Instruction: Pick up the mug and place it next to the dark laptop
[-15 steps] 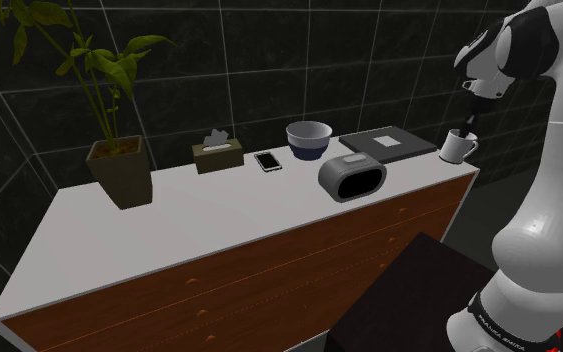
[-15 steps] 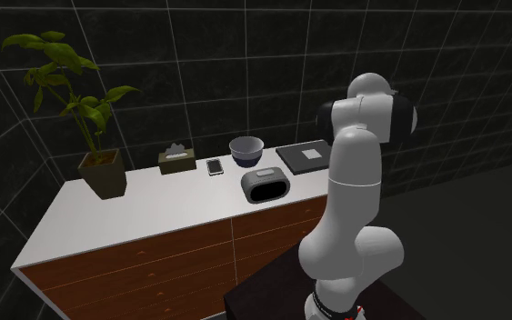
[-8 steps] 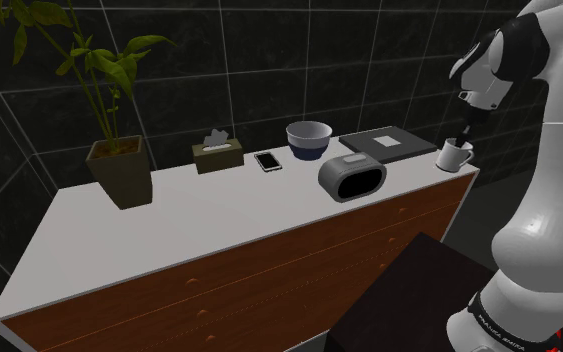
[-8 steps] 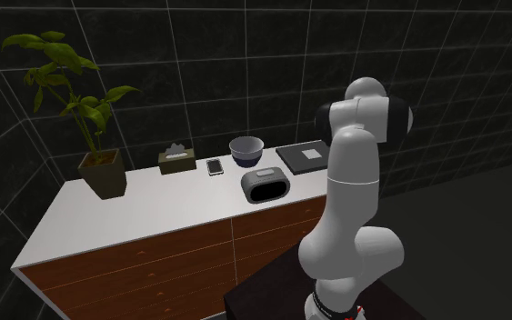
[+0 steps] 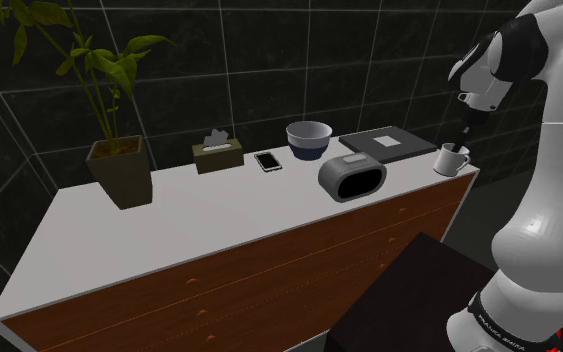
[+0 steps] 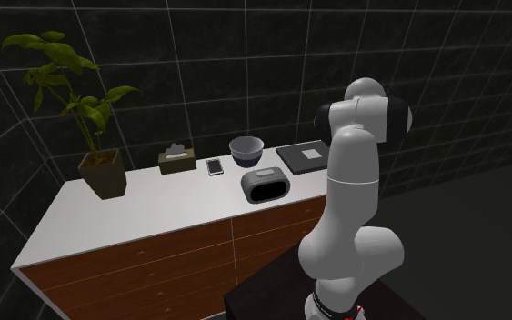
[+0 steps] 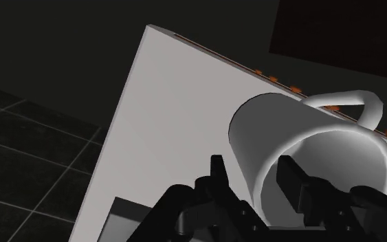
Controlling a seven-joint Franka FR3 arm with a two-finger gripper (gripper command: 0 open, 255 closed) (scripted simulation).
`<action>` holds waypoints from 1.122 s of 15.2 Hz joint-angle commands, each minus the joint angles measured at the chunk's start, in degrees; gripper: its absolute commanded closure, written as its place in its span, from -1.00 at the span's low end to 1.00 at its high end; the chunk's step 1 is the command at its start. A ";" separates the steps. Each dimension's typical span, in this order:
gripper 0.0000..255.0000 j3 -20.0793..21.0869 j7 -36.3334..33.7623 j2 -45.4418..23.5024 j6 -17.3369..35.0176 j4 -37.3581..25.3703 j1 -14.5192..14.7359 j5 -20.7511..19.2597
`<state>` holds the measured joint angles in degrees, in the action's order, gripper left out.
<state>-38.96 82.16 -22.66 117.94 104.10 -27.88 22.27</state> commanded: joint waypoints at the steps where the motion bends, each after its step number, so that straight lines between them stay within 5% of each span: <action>1: -1.00 0.00 0.00 0.01 0.01 0.00 0.00 0.00; 5: -1.00 0.00 0.00 0.01 0.01 0.00 0.00 0.00; 9: -1.00 -1.35 -1.64 2.74 -5.97 -3.95 0.24 -2.57; 17: -1.00 -1.35 -1.64 2.74 -5.95 -3.94 0.24 -2.57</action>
